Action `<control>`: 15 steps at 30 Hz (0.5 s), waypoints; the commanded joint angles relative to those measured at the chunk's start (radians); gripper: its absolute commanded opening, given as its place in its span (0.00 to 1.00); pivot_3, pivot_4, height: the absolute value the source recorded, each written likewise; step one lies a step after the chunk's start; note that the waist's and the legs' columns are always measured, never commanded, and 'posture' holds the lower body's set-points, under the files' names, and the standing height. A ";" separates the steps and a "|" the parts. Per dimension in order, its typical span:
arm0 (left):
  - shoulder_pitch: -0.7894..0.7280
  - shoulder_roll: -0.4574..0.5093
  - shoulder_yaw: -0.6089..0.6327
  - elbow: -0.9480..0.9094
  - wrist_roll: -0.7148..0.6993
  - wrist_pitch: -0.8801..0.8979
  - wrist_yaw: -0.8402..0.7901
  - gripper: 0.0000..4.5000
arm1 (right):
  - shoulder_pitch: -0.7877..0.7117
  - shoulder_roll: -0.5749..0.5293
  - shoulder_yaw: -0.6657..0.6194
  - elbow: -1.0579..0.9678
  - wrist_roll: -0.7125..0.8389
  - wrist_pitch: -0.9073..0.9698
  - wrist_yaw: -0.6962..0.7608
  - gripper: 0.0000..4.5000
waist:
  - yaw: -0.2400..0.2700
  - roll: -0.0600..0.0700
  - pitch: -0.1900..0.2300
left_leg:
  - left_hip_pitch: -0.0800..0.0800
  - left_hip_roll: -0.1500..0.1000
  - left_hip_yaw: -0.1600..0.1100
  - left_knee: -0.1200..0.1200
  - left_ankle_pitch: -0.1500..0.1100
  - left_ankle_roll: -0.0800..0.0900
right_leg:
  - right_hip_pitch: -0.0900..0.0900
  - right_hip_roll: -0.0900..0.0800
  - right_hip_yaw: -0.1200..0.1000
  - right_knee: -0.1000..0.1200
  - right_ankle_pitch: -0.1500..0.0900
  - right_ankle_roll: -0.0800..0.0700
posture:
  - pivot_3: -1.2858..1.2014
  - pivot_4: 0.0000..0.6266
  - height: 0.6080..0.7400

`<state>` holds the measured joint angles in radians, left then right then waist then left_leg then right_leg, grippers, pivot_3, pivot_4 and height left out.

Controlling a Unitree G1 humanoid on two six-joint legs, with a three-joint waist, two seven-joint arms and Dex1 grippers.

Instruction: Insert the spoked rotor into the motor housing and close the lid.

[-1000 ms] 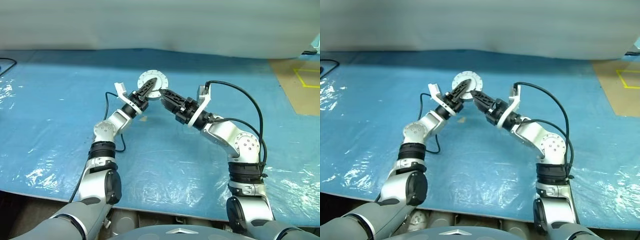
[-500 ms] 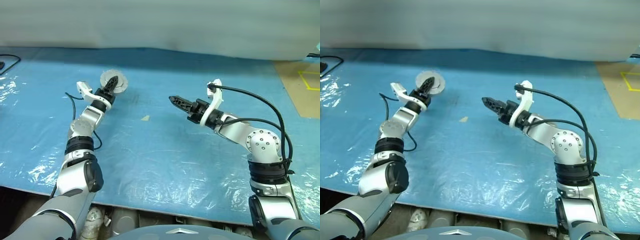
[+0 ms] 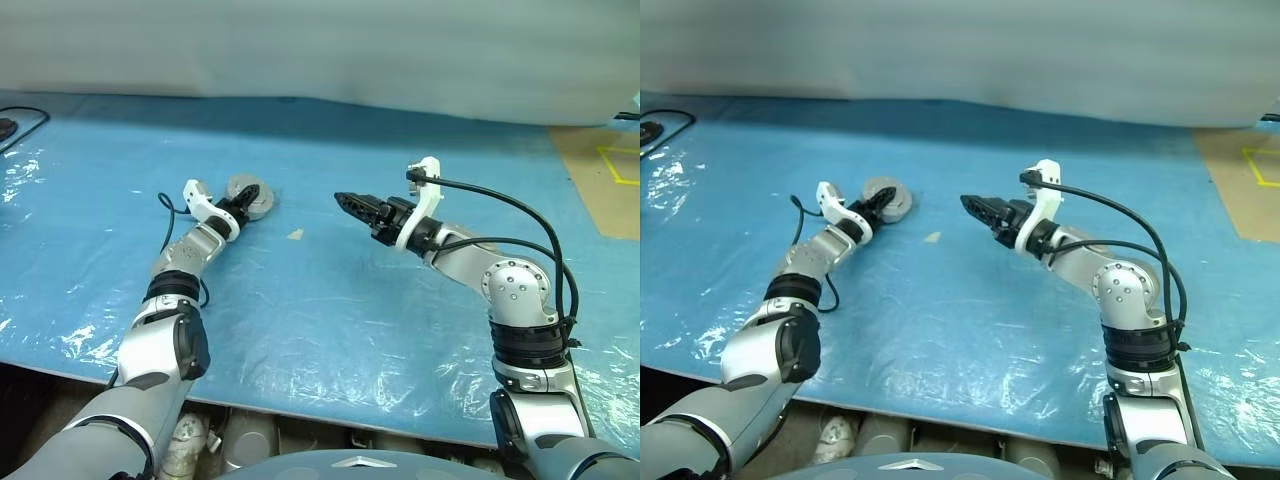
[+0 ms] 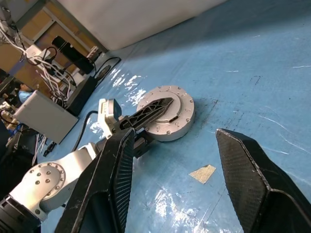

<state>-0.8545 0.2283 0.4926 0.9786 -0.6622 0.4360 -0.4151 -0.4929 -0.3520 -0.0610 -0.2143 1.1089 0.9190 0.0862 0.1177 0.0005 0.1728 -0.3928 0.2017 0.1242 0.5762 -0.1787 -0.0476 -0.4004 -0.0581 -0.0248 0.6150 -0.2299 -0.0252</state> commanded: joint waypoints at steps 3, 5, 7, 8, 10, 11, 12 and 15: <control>0.002 0.097 0.017 0.077 0.069 -0.077 0.106 0.96 | -0.001 0.015 -0.028 -0.019 -0.024 0.001 0.018 0.62 | -0.018 0.001 0.000 | 0.008 0.000 0.001 -0.001 0.000 0.000 | 0.007 0.000 0.001 0.000 -0.001 -0.001 | 0.52 0.24 1.00; 0.000 0.138 0.030 0.102 0.078 -0.098 0.133 0.96 | 0.002 0.020 -0.024 -0.019 -0.038 0.001 0.026 0.62 | -0.026 0.001 0.000 | 0.013 0.001 0.001 -0.001 0.000 0.000 | 0.010 0.000 0.001 0.000 -0.001 -0.002 | 0.52 0.24 1.00; 0.002 0.186 0.045 0.127 0.083 -0.114 0.160 0.96 | 0.007 0.025 -0.022 -0.020 -0.051 0.000 0.033 0.62 | -0.029 0.001 0.000 | 0.014 0.001 0.002 -0.002 0.000 0.000 | 0.009 0.000 0.002 -0.001 -0.001 -0.002 | 0.52 0.24 1.00; 0.004 0.211 0.054 0.135 0.083 -0.122 0.163 0.96 | 0.009 0.028 -0.023 -0.020 -0.056 0.001 0.038 0.62 | -0.030 0.001 -0.001 | 0.014 0.001 0.002 -0.002 0.000 0.000 | 0.009 0.000 0.002 -0.001 -0.002 -0.002 | 0.52 0.24 1.00; 0.007 0.259 0.056 0.149 0.091 -0.128 0.157 0.96 | 0.012 0.033 -0.026 -0.022 -0.066 0.000 0.045 0.62 | -0.033 0.001 -0.001 | 0.014 0.001 0.002 -0.003 0.000 0.000 | 0.009 0.000 0.002 -0.001 -0.002 -0.003 | 0.52 0.24 1.00; 0.009 0.281 0.054 0.152 0.098 -0.132 0.149 0.96 | 0.013 0.035 -0.028 -0.023 -0.070 -0.001 0.050 0.62 | -0.033 0.001 0.000 | 0.014 0.001 0.002 -0.004 0.000 0.000 | 0.009 0.000 0.002 -0.001 -0.002 -0.003 | 0.52 0.24 1.00; 0.007 0.302 0.054 0.151 0.103 -0.132 0.137 0.96 | 0.012 0.033 -0.030 -0.025 -0.075 -0.003 0.058 0.62 | -0.032 0.001 0.000 | 0.013 0.001 0.002 -0.004 0.000 0.000 | 0.009 0.000 0.001 -0.002 -0.002 -0.003 | 0.52 0.24 1.00; -0.022 0.357 0.052 0.074 0.078 -0.086 -0.022 0.96 | 0.006 -0.006 -0.023 -0.052 -0.144 -0.048 0.111 0.62 | -0.021 0.001 0.000 | 0.007 0.001 0.002 -0.005 0.000 0.000 | 0.004 0.000 0.001 -0.004 -0.002 -0.003 | 0.52 0.24 1.00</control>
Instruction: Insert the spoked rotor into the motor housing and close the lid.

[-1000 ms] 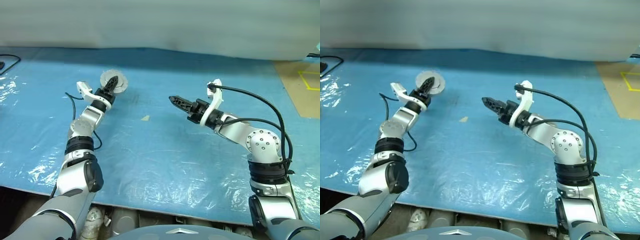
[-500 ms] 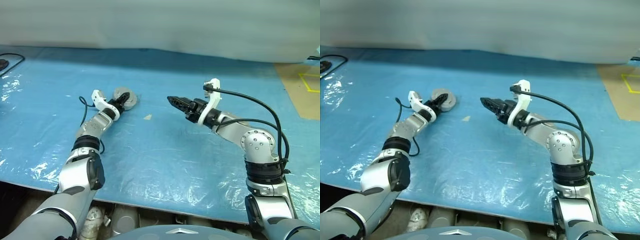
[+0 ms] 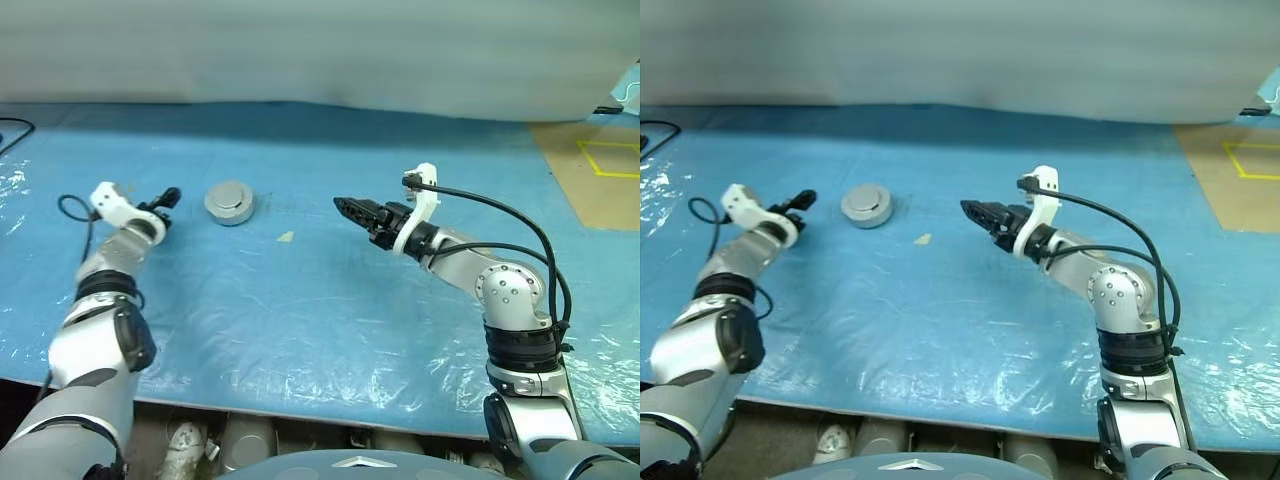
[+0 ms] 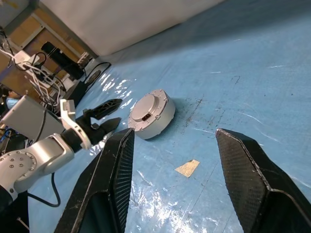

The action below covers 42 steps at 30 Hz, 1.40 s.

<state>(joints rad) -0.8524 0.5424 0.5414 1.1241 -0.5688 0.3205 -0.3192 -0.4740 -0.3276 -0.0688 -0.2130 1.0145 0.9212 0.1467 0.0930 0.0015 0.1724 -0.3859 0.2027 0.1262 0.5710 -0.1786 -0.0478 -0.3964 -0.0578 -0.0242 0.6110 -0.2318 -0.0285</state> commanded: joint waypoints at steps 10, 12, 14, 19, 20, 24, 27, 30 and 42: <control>0.159 -0.052 -0.321 -0.932 -0.096 0.278 -0.486 0.96 | 0.044 -0.224 0.066 -0.117 -0.430 -0.279 0.211 0.62 | 0.028 0.000 0.001 | -0.011 -0.001 0.000 0.000 0.000 0.000 | -0.007 -0.001 -0.003 0.000 0.000 -0.001 | 0.52 0.24 1.00; 0.229 -0.061 -0.423 -1.030 -0.038 0.235 -0.525 0.96 | 0.057 -0.236 0.059 -0.124 -0.467 -0.290 0.216 0.62 | 0.017 0.000 0.001 | -0.009 0.000 0.000 0.000 0.000 0.000 | -0.007 -0.001 -0.001 0.002 0.000 -0.001 | 0.52 0.24 1.00; 0.271 -0.076 -0.461 -1.081 -0.033 0.235 -0.536 0.96 | 0.074 -0.246 0.066 -0.130 -0.511 -0.303 0.216 0.62 | 0.002 0.000 0.001 | -0.007 0.000 0.000 0.000 0.000 0.000 | -0.007 0.000 -0.001 0.003 0.000 -0.001 | 0.52 0.24 1.00; 0.339 -0.151 -0.520 -1.049 0.047 0.132 -0.506 0.96 | 0.188 -0.211 0.085 -0.157 -0.629 -0.358 0.161 0.62 | 0.001 0.000 0.001 | -0.005 0.001 0.002 0.001 0.000 0.000 | -0.007 0.001 0.000 0.004 -0.001 -0.002 | 0.52 0.24 1.00; 0.352 -0.163 -0.529 -1.034 0.068 0.102 -0.506 0.96 | 0.216 -0.192 0.087 -0.171 -0.639 -0.358 0.147 0.62 | 0.001 0.000 0.001 | -0.004 0.001 0.003 0.001 0.000 0.000 | -0.006 0.001 0.001 0.004 -0.001 -0.002 | 0.52 0.24 1.00; 0.379 -0.203 -0.549 -1.017 0.116 0.047 -0.482 0.96 | 0.285 -0.137 0.097 -0.218 -0.677 -0.349 0.116 0.62 | 0.000 0.000 0.001 | -0.003 0.001 0.005 0.000 0.000 0.000 | -0.006 0.000 0.003 0.003 -0.001 -0.002 | 0.52 0.24 1.00; 0.380 -0.216 -0.549 -1.015 0.126 0.034 -0.486 0.96 | 0.287 -0.119 0.099 -0.227 -0.693 -0.343 0.115 0.62 | 0.000 0.000 0.001 | -0.002 0.001 0.006 0.000 0.000 0.000 | -0.006 0.000 0.003 0.004 -0.001 -0.002 | 0.52 0.24 1.00; 0.356 -0.221 -0.558 -0.980 0.162 -0.007 -0.486 0.96 | 0.233 -0.117 0.080 -0.190 -0.709 -0.346 0.118 0.62 | -0.001 0.000 0.001 | 0.001 0.002 0.009 0.000 0.000 0.000 | -0.005 0.000 0.005 0.004 -0.002 -0.004 | 0.52 0.24 1.00; 0.358 -0.246 -0.544 -0.935 0.186 -0.066 -0.485 0.96 | 0.180 -0.088 0.077 -0.121 -0.746 -0.353 0.144 0.62 | 0.000 0.000 0.001 | 0.002 0.001 0.012 -0.002 0.000 0.000 | -0.006 0.000 0.008 0.005 -0.001 -0.002 | 0.52 0.24 1.00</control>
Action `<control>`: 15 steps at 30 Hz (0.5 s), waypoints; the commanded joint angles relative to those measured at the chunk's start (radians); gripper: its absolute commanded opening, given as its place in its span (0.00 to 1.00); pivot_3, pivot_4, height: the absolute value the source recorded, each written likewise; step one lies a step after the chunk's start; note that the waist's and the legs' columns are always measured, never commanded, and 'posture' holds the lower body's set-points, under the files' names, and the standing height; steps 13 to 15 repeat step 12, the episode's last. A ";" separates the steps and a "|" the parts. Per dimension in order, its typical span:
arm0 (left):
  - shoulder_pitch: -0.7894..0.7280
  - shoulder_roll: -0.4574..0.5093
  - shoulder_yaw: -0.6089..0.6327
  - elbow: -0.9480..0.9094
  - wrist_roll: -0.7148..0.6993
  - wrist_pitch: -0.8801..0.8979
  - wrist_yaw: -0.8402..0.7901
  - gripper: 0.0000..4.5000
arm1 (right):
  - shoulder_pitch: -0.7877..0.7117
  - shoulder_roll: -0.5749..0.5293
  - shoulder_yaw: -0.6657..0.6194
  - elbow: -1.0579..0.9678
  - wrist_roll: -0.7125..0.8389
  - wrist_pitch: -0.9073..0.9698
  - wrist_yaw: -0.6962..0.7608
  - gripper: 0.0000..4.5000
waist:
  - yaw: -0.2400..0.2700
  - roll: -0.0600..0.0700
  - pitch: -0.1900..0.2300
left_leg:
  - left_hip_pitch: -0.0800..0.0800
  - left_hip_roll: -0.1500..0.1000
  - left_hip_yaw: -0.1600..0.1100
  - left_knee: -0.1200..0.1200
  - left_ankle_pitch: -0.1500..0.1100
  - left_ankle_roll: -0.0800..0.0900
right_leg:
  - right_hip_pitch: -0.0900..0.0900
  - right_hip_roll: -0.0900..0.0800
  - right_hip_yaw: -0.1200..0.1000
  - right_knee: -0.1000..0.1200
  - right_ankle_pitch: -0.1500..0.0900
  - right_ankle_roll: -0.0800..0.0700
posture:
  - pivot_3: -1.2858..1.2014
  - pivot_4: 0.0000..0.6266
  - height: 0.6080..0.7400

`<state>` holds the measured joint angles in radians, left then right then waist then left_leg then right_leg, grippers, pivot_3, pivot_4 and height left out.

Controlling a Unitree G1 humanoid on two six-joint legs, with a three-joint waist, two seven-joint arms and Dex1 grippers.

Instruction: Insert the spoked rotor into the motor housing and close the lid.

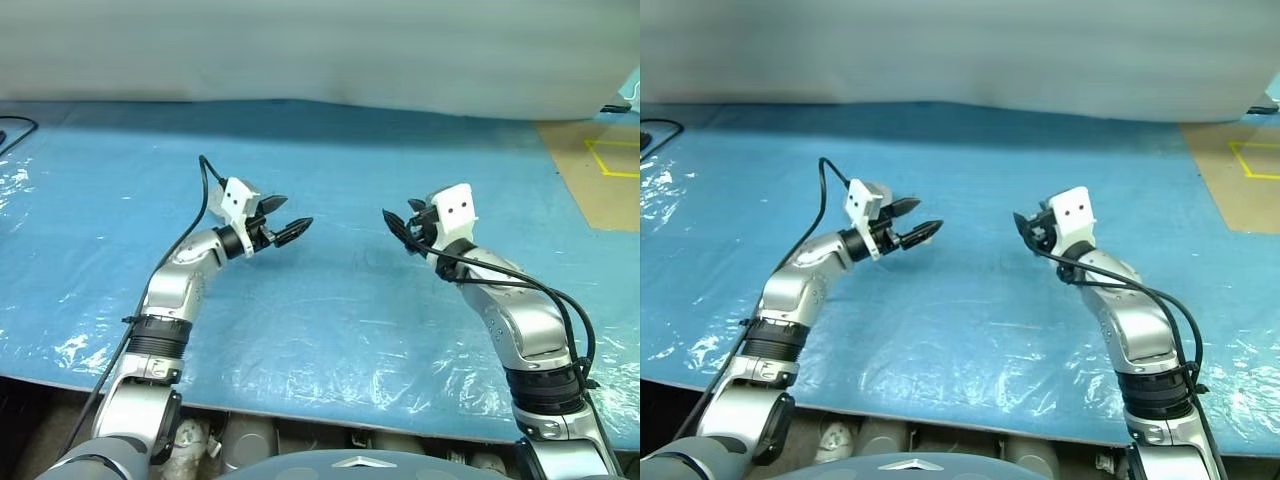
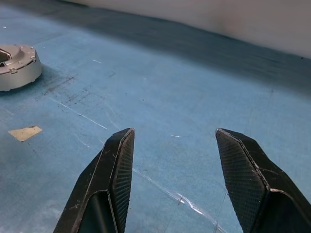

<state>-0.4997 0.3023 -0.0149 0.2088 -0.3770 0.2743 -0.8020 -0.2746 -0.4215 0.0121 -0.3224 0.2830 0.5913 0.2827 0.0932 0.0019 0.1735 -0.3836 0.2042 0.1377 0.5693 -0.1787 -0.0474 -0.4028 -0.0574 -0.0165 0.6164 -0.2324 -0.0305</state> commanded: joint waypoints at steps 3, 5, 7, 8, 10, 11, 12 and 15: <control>0.005 -0.006 0.013 -0.017 0.003 -0.023 0.003 0.96 | -0.025 0.009 -0.007 -0.008 -0.018 -0.019 0.019 0.62 | 0.000 0.000 0.000 | 0.000 0.000 0.000 0.000 0.000 0.000 | 0.000 0.000 0.000 0.000 0.000 0.000 | 0.52 0.24 1.00; 0.004 -0.007 0.015 -0.012 0.010 -0.027 0.011 0.96 | -0.029 0.008 -0.011 -0.004 -0.021 -0.016 0.026 0.62 | 0.000 0.000 0.000 | 0.000 0.000 0.000 0.000 0.000 0.000 | 0.000 0.000 0.000 0.000 0.000 0.000 | 0.52 0.24 1.00; 0.002 -0.009 0.018 -0.010 0.009 -0.027 0.015 0.96 | -0.033 0.008 -0.014 0.004 -0.024 -0.015 0.032 0.62 | 0.000 0.000 0.000 | 0.001 0.000 0.001 0.001 0.000 0.000 | 0.000 0.000 0.001 0.000 0.000 0.000 | 0.52 0.24 1.00; 0.002 -0.010 0.018 -0.011 0.010 -0.029 0.018 0.96 | -0.035 0.008 -0.015 0.005 -0.027 -0.015 0.033 0.62 | 0.000 0.000 0.000 | 0.001 0.000 0.001 0.001 0.000 0.000 | 0.000 0.000 0.001 0.000 0.000 0.000 | 0.52 0.24 1.00; 0.000 -0.011 0.020 -0.013 0.008 -0.027 0.022 0.96 | -0.037 0.008 -0.018 0.001 -0.030 -0.012 0.034 0.62 | 0.000 0.000 0.000 | 0.001 0.000 0.001 0.001 0.000 0.000 | 0.000 0.000 0.001 0.000 0.000 0.000 | 0.52 0.24 1.00; -0.001 -0.011 0.021 -0.013 0.006 -0.026 0.024 0.96 | -0.037 0.009 -0.022 -0.001 -0.030 -0.010 0.033 0.62 | 0.000 0.000 0.000 | 0.001 0.000 0.001 0.001 0.000 0.000 | 0.000 0.000 0.001 0.000 0.000 0.000 | 0.52 0.24 1.00; -0.002 -0.012 0.022 -0.012 0.005 -0.025 0.026 0.96 | -0.037 0.010 -0.023 -0.002 -0.032 -0.008 0.030 0.62 | 0.000 0.000 0.000 | 0.001 0.000 0.001 0.001 0.000 0.000 | 0.000 0.000 0.001 0.000 0.000 0.000 | 0.52 0.24 1.00; -0.002 -0.012 0.022 -0.012 0.005 -0.025 0.026 0.96 | -0.037 0.010 -0.023 -0.002 -0.032 -0.008 0.030 0.62 | 0.000 0.000 0.000 | 0.001 0.000 0.001 0.001 0.000 0.000 | 0.000 0.000 0.001 0.000 0.000 0.000 | 0.52 0.24 1.00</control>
